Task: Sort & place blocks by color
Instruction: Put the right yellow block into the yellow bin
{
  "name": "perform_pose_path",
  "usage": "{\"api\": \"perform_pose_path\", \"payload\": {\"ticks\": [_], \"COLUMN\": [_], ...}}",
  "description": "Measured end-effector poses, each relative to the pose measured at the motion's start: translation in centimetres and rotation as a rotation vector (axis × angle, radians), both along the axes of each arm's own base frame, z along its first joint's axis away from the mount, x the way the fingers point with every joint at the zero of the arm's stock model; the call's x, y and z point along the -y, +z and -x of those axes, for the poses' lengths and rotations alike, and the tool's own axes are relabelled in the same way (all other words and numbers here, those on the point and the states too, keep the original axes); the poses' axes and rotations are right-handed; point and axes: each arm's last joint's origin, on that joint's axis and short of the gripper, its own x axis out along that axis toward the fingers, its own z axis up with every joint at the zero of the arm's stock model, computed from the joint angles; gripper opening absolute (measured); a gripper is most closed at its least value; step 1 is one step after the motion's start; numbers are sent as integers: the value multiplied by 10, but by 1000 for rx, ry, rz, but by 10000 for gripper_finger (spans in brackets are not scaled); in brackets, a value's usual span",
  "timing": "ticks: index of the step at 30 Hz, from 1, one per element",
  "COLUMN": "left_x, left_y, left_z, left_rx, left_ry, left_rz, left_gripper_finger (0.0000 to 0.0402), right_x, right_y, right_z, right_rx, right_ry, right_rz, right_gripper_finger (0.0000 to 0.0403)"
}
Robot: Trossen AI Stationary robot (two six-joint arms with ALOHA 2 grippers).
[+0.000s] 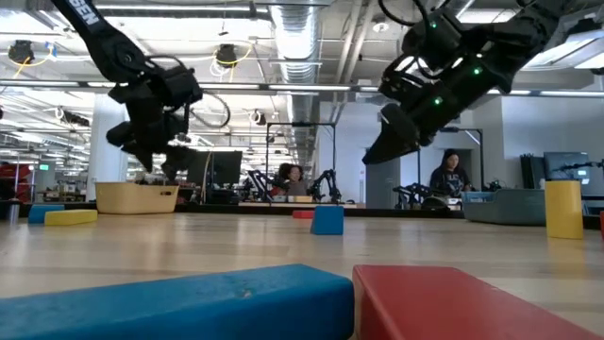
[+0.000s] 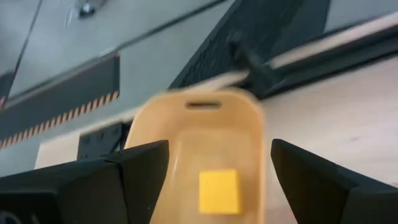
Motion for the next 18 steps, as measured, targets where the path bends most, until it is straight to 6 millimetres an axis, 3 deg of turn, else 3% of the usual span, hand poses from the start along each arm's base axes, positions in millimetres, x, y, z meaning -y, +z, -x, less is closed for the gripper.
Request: {"api": "perform_pose_path", "payload": {"ticks": [6,13,18], "left_x": [16,42,62], "left_y": [21,45,54], "left_z": [-22,-65,-82], "left_rx": [74,309,394], "left_ry": [-177,-683,-941], "left_rz": [-117,-221,-255], "left_gripper_finger": [272,272,272], "right_x": [-11,-32,-44], "right_y": [-8,-19,-20], "right_z": [4,13,16], "right_rx": [-74,-199,-226], "right_ry": [5,-32,-18], "right_rz": [-59,-94,-104], "right_gripper_finger": [240,240,240]}}
